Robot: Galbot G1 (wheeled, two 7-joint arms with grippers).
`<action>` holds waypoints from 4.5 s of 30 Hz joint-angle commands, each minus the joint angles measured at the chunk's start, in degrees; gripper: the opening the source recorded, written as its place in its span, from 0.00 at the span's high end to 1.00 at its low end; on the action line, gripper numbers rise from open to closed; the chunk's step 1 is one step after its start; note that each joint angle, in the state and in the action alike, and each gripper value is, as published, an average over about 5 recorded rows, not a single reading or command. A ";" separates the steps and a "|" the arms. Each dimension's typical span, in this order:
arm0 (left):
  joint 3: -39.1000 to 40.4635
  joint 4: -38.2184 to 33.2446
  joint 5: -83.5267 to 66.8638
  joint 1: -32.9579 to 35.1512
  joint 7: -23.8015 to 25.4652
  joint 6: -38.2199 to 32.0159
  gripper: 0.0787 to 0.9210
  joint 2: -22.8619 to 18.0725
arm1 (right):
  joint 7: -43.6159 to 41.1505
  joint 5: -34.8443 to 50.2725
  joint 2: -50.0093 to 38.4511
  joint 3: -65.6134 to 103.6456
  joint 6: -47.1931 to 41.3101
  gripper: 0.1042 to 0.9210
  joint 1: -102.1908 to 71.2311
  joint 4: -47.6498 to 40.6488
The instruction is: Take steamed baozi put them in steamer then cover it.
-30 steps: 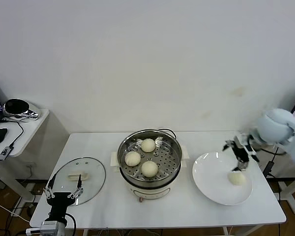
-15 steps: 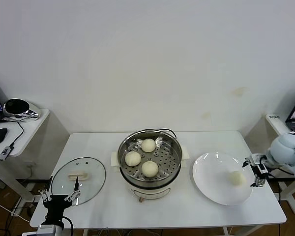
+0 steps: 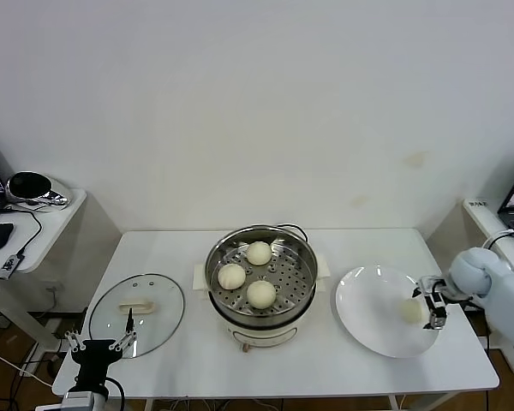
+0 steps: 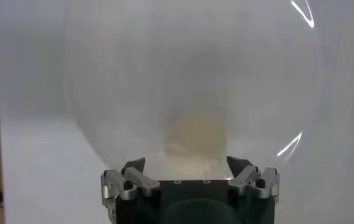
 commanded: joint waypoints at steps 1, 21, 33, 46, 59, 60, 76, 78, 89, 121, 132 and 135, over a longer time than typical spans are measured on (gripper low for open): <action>-0.05 0.29 -0.05 0.00 -0.03 -0.04 0.12 0.12 | 0.46 -1.63 3.12 0.84 0.17 0.16 0.04 -2.86; 0.37 0.39 -0.15 -0.66 0.00 0.06 0.12 0.58 | -1.93 16.88 -8.28 -21.53 -8.99 0.40 27.56 11.03; 1.77 0.89 -0.08 -1.68 0.07 0.22 0.12 1.12 | 4.30 44.63 0.66 -51.94 -24.46 0.38 64.28 23.35; 1.52 1.96 -0.36 -1.83 -0.08 -0.57 0.12 0.54 | 13.30 57.36 20.79 -55.56 -35.87 0.37 62.23 21.11; 1.20 2.32 -0.45 -2.21 -0.18 -0.80 0.12 0.04 | 14.53 53.36 27.57 -55.19 -36.34 0.38 52.75 14.57; 1.20 2.32 -0.44 -2.22 -0.18 -0.81 0.12 0.04 | 14.53 52.89 27.64 -55.02 -36.34 0.38 52.13 14.02; 1.39 2.92 -0.41 -2.82 -0.17 -0.81 0.12 -0.12 | 14.69 47.28 26.62 -52.71 -36.26 0.38 47.03 10.78; 1.38 2.96 -0.41 -2.81 -0.18 -0.81 0.12 -0.12 | 14.96 46.69 26.68 -52.18 -36.25 0.37 46.65 10.45; 1.12 2.91 -0.45 -2.71 -0.19 -0.79 0.12 -0.01 | 14.09 46.91 22.34 -48.91 -36.12 0.19 49.26 14.25; 3.59 4.16 3.36 -3.45 -0.40 -4.77 0.12 -1.02 | 54.20 33.37 19.58 50.57 17.72 0.12 -46.54 35.97; 2.32 11.76 31.91 -5.34 -5.96 -9.39 0.12 -1.45 | 49.73 30.81 41.32 70.49 21.99 0.12 -54.74 38.47; 0.08 14.79 41.96 -6.00 -6.48 -8.17 0.12 -0.16 | 51.20 29.89 43.94 74.22 19.96 0.12 -57.12 39.93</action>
